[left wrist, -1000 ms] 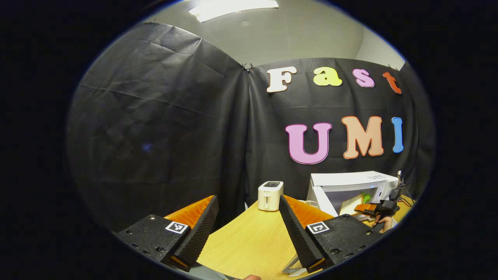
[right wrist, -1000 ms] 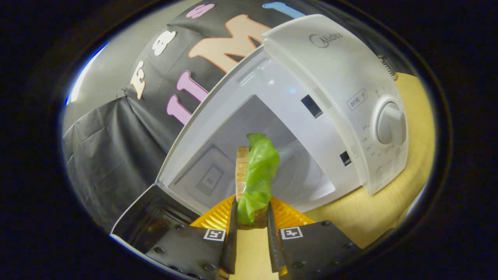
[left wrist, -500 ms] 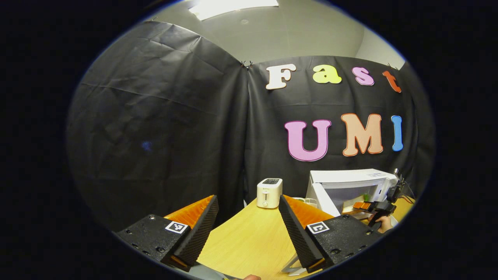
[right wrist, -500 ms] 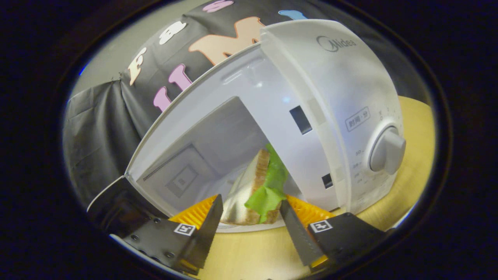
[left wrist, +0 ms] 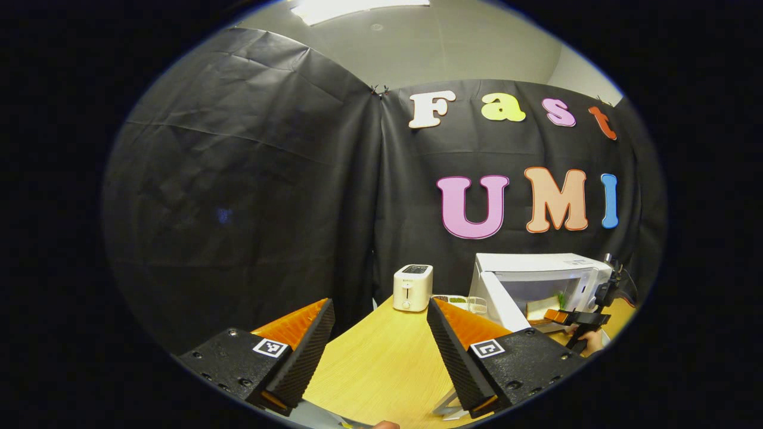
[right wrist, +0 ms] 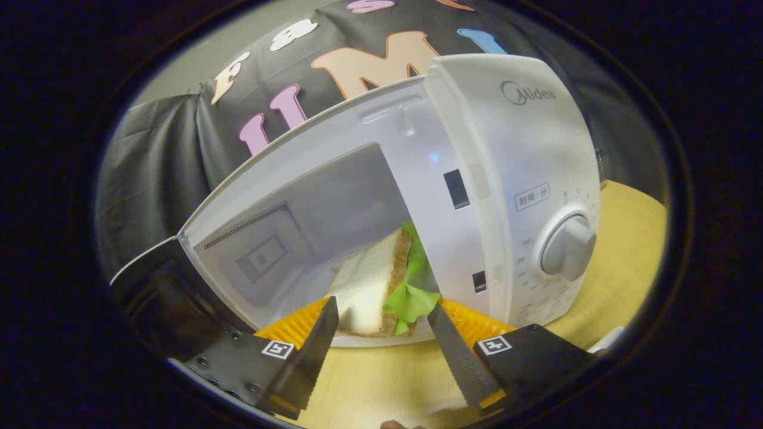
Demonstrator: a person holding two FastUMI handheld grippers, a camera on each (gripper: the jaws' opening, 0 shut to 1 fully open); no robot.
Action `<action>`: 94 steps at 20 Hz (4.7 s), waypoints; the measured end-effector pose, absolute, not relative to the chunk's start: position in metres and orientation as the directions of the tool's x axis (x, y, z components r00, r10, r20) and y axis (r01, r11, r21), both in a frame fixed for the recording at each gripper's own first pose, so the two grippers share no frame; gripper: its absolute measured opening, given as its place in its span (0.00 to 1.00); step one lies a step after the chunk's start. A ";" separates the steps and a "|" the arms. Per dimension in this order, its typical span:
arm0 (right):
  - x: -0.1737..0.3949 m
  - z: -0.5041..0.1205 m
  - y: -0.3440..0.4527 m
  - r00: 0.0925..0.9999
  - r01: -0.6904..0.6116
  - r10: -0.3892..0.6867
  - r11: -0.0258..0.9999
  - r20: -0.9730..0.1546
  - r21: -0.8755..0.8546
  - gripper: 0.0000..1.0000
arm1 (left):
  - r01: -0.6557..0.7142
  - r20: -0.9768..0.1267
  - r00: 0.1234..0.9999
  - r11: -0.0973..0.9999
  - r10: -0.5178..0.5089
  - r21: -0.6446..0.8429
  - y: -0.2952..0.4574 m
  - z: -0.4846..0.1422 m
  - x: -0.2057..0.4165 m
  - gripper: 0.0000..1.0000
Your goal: Open the microwave oven with the left hand, put the food in, and close the microwave oven.
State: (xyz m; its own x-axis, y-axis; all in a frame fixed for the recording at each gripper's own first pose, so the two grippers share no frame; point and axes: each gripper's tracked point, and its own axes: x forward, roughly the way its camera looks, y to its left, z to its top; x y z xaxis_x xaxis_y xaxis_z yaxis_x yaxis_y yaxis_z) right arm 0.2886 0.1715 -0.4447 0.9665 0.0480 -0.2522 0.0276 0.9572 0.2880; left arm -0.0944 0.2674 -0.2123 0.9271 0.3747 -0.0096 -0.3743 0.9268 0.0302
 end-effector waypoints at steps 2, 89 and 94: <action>0.281 -0.442 0.169 0.968 0.013 0.049 0.969 -0.245 0.247 0.95 | -0.371 -0.011 0.928 0.928 0.371 0.031 0.265 -0.213 -0.094 0.95; 0.116 -0.148 -0.023 0.983 -0.081 0.076 0.997 0.167 0.018 0.92 | 0.193 -0.149 0.967 0.974 -0.209 -0.115 -0.125 -0.309 0.047 0.08; 0.126 -0.153 -0.040 0.985 -0.064 0.057 0.997 0.165 0.036 0.96 | 0.185 -0.175 0.964 0.977 -0.201 -0.102 -0.139 -0.320 0.073 0.09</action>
State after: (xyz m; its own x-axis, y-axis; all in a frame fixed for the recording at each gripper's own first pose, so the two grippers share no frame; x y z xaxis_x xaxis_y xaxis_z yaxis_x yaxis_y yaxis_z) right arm 0.1262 -0.0397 -0.1529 0.9847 0.0572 0.1645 -0.0640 0.9973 0.0364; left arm 0.0733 -0.1389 -0.3198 0.9639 -0.2009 -0.1748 0.1853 0.9774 -0.1015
